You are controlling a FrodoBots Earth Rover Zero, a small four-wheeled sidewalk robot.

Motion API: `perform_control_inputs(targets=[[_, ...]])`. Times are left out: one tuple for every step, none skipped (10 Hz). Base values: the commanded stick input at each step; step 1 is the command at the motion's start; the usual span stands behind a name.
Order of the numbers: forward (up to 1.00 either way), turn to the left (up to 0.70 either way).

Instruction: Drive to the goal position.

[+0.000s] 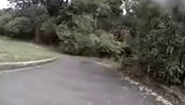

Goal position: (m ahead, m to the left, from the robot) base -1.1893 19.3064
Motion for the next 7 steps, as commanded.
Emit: perform_control_inputs(targets=[[0.50,0.00],[0.50,0.00],[0.50,0.00],[0.50,0.00],[0.50,0.00],[0.50,0.00],[0.50,0.00]])
